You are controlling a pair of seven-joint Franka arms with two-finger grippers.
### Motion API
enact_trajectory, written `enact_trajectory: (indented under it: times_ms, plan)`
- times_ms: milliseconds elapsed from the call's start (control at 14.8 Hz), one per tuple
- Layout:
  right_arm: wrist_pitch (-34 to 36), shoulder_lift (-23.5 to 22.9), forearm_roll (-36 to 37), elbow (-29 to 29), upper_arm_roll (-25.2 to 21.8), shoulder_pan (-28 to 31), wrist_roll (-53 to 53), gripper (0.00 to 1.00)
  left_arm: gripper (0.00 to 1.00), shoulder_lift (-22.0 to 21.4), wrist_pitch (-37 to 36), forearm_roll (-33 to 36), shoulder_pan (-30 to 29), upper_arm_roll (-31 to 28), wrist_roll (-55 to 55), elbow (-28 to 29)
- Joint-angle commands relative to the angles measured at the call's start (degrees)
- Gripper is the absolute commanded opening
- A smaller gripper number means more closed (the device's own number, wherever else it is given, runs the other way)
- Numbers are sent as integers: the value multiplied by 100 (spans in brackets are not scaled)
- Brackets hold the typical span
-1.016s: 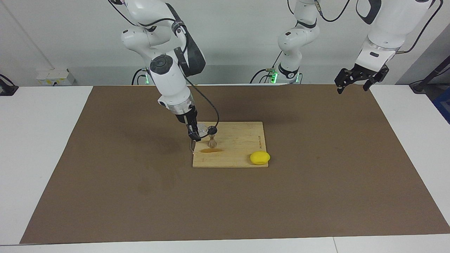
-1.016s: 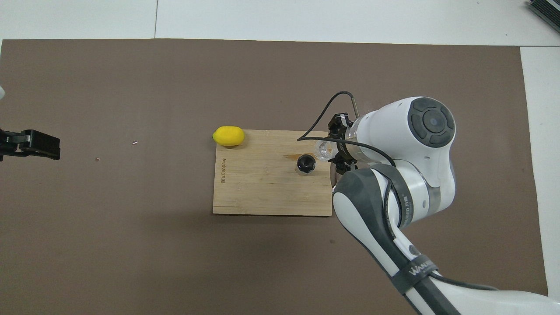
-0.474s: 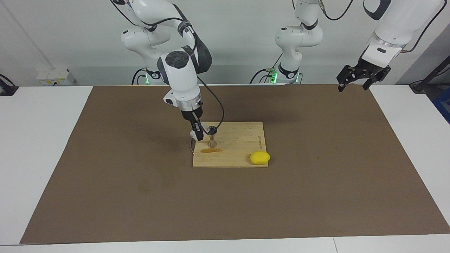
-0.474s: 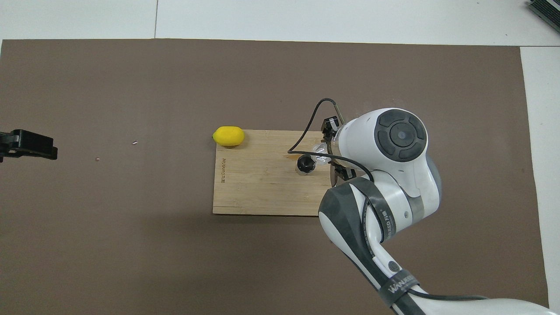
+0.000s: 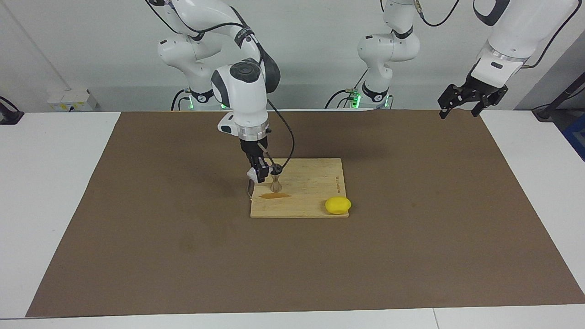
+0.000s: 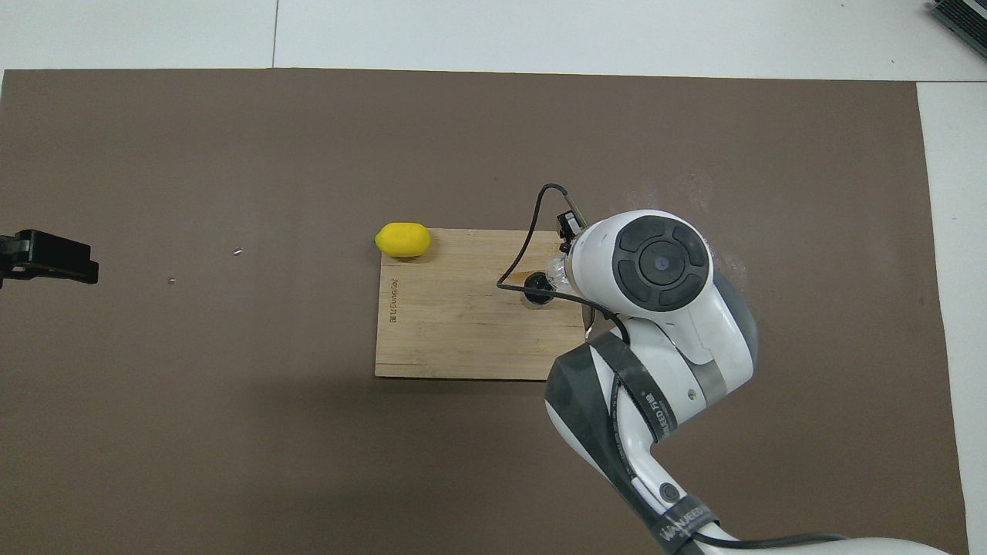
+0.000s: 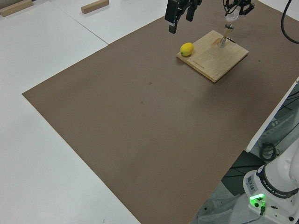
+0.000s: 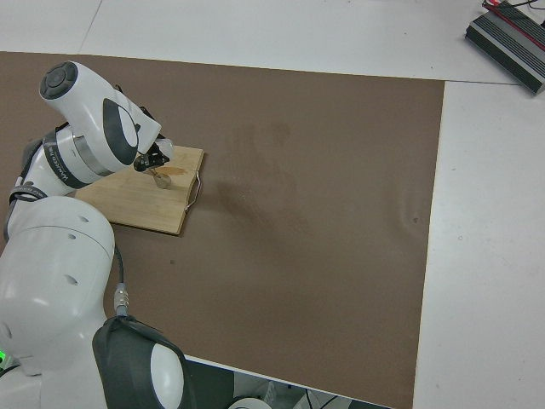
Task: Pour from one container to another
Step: 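Tilt the glass cup with the right gripper to pour into the metal cup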
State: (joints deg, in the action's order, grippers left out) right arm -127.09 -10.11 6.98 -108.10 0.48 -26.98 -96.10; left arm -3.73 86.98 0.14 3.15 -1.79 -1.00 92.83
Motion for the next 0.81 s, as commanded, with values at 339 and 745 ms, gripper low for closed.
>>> enact_trajectory:
  times_ms: [339,745]
  plan:
    - [-88,70,594,-36,22,-123,-181,0,100,373,-269,-58,-227,347,91,-433]
    - [-106,70,611,-36,22,-140,-181,0,100,-102,230,-93,-236,293,91,288]
